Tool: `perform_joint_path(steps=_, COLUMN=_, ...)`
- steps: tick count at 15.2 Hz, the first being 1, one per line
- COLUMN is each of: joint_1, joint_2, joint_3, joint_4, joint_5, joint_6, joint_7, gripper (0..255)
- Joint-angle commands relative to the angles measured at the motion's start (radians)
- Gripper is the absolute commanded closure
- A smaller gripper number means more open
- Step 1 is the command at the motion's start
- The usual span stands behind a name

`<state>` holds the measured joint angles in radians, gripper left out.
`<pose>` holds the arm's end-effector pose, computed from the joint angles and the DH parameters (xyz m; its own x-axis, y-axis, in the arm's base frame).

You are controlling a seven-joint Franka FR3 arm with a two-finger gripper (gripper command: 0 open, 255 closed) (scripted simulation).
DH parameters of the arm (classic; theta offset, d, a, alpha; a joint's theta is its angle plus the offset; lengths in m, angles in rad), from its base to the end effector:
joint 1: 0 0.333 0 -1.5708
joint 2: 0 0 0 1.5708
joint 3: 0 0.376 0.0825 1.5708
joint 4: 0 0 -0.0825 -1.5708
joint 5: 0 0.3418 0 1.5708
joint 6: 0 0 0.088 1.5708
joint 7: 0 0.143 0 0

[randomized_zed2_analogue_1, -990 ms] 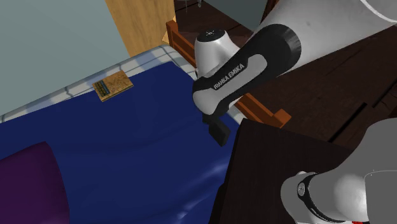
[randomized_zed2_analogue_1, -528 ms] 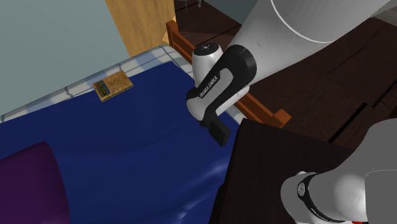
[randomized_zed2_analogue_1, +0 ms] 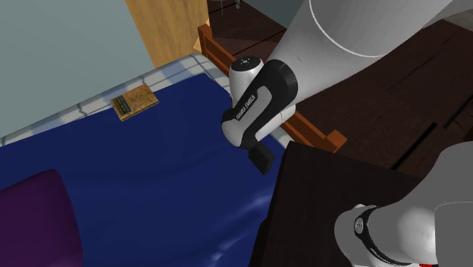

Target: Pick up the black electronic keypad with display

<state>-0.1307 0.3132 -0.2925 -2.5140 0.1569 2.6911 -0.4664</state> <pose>0.4054 -0.1901 0.2184 0.9886 -0.0923 -0.1187 -0.0950 -0.9953 -0.0175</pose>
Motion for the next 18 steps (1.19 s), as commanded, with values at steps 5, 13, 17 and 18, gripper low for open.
perform_joint_path(steps=5, joint_1=-0.001, joint_2=0.003, joint_3=0.001, joint_4=0.001, joint_5=0.002, joint_6=0.001, joint_7=-0.002, gripper=255)
perform_joint_path(steps=13, joint_1=0.031, joint_2=-0.122, joint_3=-0.048, joint_4=-0.016, joint_5=-0.081, joint_6=-0.102, joint_7=0.055, gripper=255)
perform_joint_path(steps=17, joint_1=0.039, joint_2=-0.183, joint_3=-0.063, joint_4=-0.018, joint_5=-0.121, joint_6=-0.157, joint_7=0.082, gripper=255)
perform_joint_path(steps=18, joint_1=0.040, joint_2=-0.198, joint_3=-0.066, joint_4=-0.017, joint_5=-0.130, joint_6=-0.171, joint_7=0.089, gripper=255)
